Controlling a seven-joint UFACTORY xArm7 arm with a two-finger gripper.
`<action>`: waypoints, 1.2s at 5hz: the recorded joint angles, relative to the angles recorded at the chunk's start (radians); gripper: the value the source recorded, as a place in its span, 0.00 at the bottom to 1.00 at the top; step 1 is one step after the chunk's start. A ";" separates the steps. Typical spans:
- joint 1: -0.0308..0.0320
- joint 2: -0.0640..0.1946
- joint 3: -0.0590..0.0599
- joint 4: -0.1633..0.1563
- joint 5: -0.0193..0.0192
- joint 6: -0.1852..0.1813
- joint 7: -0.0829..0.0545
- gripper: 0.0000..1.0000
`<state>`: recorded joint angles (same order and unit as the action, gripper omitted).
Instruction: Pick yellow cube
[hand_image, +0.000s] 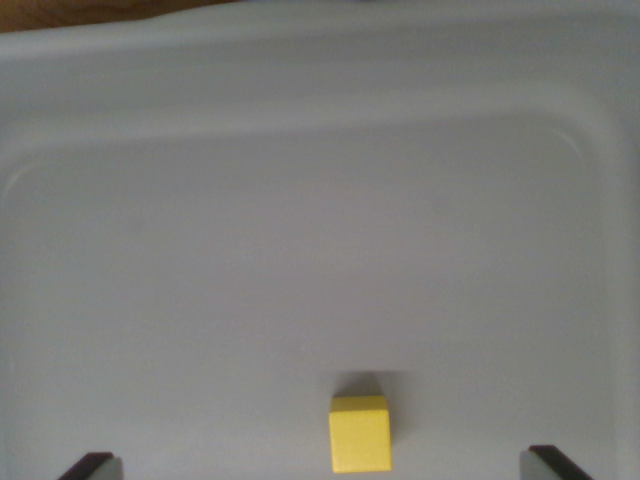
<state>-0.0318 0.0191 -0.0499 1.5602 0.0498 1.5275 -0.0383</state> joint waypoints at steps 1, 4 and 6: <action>0.0003 0.003 0.000 -0.014 0.0000 -0.015 -0.001 0.00; 0.0008 0.006 -0.001 -0.032 -0.0001 -0.035 -0.003 0.00; 0.0014 0.010 -0.002 -0.053 -0.0002 -0.058 -0.006 0.00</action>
<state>-0.0304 0.0293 -0.0518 1.5071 0.0496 1.4694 -0.0440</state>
